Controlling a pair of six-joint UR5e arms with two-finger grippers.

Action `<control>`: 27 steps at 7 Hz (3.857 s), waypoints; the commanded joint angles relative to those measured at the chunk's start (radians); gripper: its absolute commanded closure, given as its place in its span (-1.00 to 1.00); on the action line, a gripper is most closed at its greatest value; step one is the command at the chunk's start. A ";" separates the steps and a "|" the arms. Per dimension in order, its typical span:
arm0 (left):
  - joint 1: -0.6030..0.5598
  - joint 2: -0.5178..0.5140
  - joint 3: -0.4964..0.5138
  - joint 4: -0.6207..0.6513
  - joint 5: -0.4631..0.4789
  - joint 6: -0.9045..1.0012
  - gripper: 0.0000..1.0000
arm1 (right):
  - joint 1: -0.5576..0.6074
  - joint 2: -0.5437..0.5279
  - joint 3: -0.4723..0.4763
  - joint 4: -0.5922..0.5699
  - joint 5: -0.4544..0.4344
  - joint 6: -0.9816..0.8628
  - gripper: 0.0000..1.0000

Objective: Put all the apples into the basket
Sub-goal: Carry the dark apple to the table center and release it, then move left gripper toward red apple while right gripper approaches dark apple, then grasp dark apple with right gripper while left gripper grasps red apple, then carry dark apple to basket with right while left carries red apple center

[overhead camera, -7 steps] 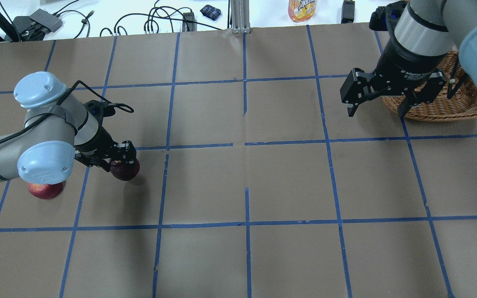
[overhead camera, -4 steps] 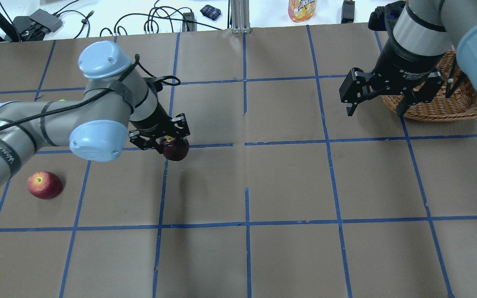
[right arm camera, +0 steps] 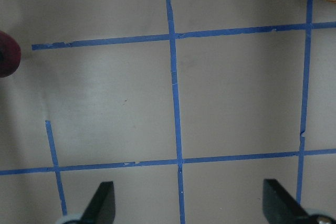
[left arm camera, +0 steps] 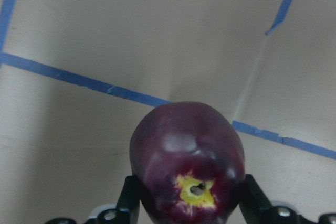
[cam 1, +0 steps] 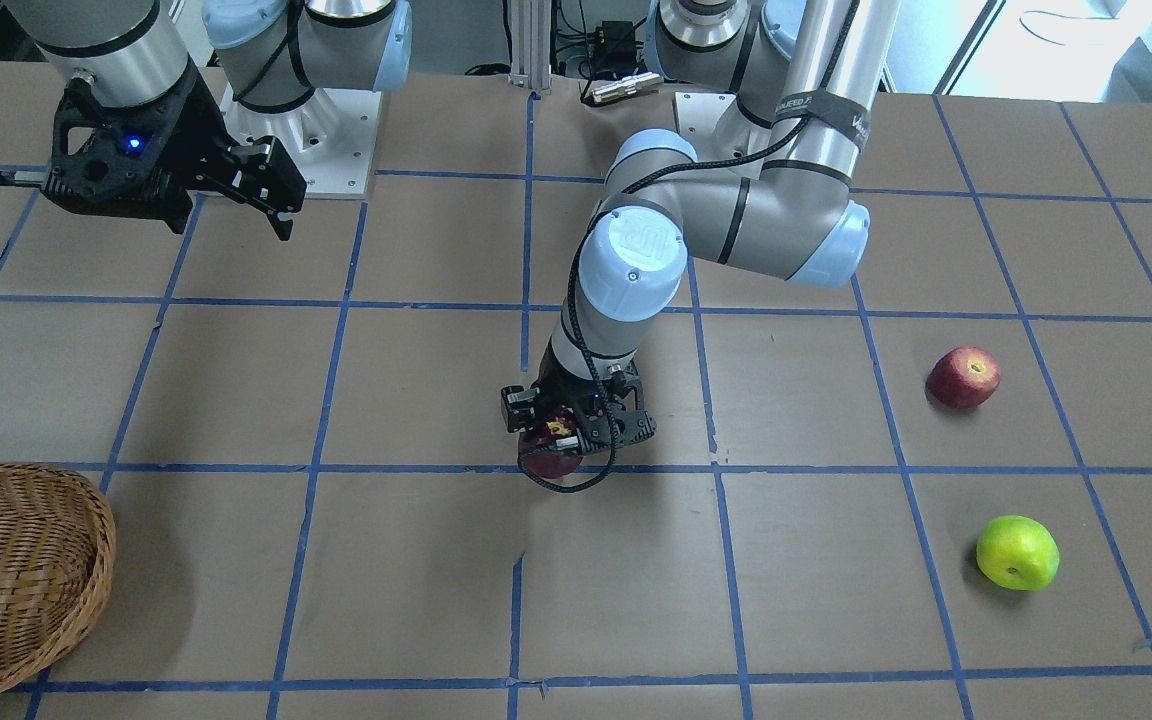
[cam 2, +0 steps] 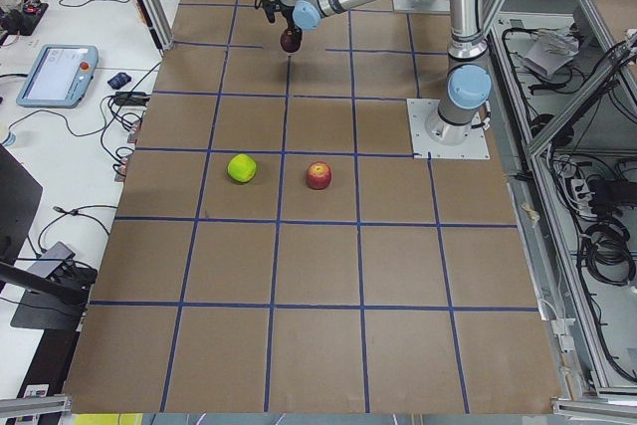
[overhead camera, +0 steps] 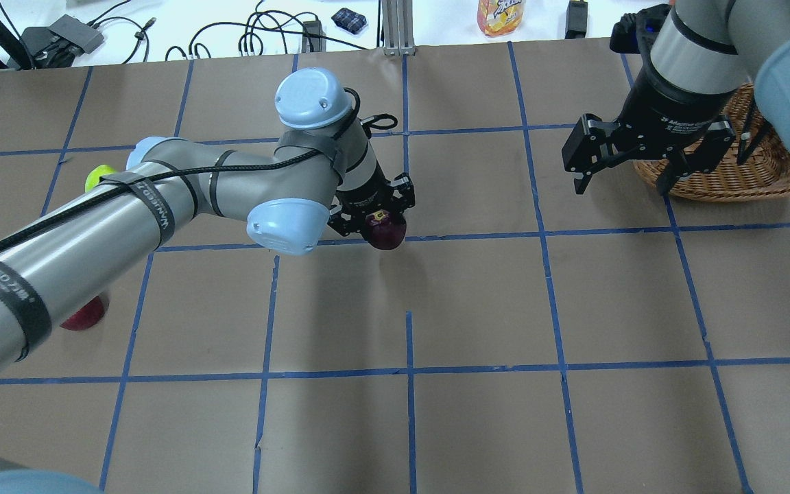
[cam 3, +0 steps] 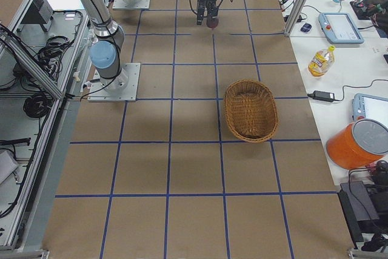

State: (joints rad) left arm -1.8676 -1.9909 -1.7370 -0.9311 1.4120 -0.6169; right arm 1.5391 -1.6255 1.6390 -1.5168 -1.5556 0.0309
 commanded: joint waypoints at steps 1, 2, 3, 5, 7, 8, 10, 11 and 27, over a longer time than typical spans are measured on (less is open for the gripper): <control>-0.027 -0.034 0.013 0.015 0.031 -0.010 0.33 | -0.002 0.004 0.018 -0.002 0.014 0.001 -1.00; -0.028 -0.034 0.013 0.017 0.028 -0.014 -0.94 | -0.002 0.006 0.034 -0.014 0.015 0.001 -1.00; -0.028 -0.023 0.014 0.017 0.031 -0.012 -1.00 | -0.002 0.021 0.039 -0.017 0.000 -0.002 -1.00; -0.010 0.036 0.057 -0.003 0.031 0.075 -1.00 | -0.002 0.042 0.036 -0.022 0.000 0.015 -1.00; 0.120 0.134 0.182 -0.331 0.033 0.324 -1.00 | 0.007 0.091 0.032 -0.115 0.012 0.059 -1.00; 0.195 0.180 0.194 -0.427 0.036 0.445 -1.00 | 0.016 0.099 0.036 -0.167 0.018 0.128 -1.00; 0.322 0.256 0.177 -0.550 0.182 0.682 -1.00 | 0.186 0.209 0.025 -0.285 0.020 0.260 -1.00; 0.391 0.270 0.175 -0.584 0.197 0.739 -1.00 | 0.266 0.269 0.013 -0.372 0.022 0.373 -1.00; 0.877 0.160 -0.279 -0.049 0.352 1.307 0.90 | 0.392 0.566 -0.125 -0.495 0.068 0.589 1.00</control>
State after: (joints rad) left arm -0.9753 -1.8677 -2.0219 -0.9622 1.7728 0.7009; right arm 1.9524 -1.0071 1.5419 -2.0933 -1.4864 0.6253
